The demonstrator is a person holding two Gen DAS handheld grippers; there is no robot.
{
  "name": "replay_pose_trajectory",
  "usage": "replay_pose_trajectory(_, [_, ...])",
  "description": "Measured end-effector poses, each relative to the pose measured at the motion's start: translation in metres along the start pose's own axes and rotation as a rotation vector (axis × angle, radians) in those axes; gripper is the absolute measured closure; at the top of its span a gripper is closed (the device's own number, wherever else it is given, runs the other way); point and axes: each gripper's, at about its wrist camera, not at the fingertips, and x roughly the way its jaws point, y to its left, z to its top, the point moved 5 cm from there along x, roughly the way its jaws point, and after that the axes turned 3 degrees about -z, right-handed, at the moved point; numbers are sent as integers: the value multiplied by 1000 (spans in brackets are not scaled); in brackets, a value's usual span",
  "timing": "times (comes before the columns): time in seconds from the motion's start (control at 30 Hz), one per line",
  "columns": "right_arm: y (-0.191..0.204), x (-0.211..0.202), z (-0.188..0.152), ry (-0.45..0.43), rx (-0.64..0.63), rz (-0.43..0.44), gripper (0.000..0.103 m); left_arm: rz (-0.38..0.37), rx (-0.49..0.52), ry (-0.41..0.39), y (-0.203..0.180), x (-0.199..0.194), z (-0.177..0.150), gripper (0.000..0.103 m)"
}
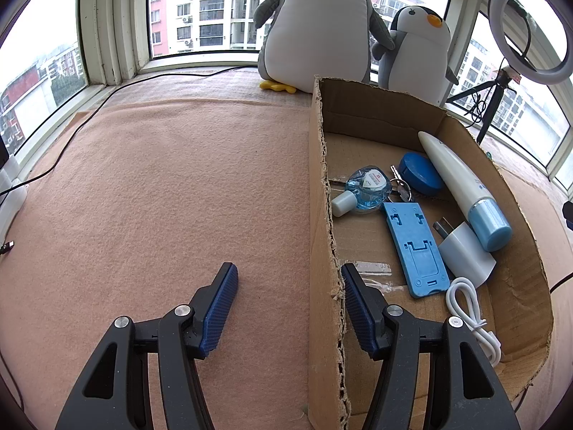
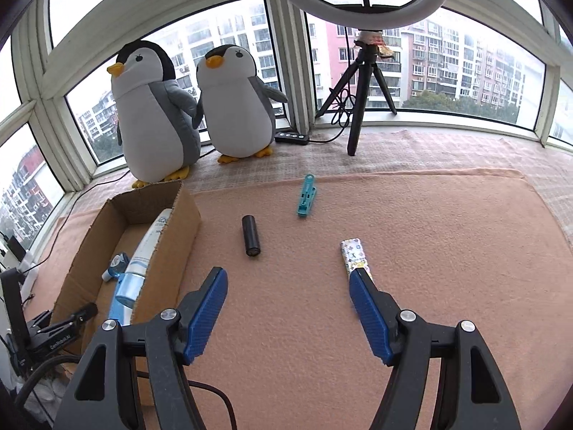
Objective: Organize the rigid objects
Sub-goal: 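Move the right tool to the patterned lighter and close on it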
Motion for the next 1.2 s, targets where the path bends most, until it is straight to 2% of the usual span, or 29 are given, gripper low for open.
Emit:
replay_pose_trajectory(0.23, [-28,15,-18,47,38,-19,36,0,0,0,0,0,0,39])
replay_pose_trajectory(0.5, [-41,38,-15,61,43,-41,38,0,0,0,0,0,0,39])
replay_pose_trajectory(0.6, [-45,50,-14,79,44,-46,46,-1,0,0,0,0,0,39])
replay_pose_trajectory(0.67, [-48,58,-14,94,42,-58,56,-1,0,0,0,0,0,39])
replay_pose_trajectory(0.9, [-49,76,-13,126,12,-83,61,-1,0,0,0,0,0,39])
replay_pose_trajectory(0.97, [-48,79,-13,135,7,-89,67,-1,0,0,0,0,0,39])
replay_pose_trajectory(1.13, [-46,83,-15,143,-17,-105,70,-1,0,0,0,0,0,39])
replay_pose_trajectory(1.2, [-45,83,-14,144,-31,-117,75,-1,0,0,0,0,0,39])
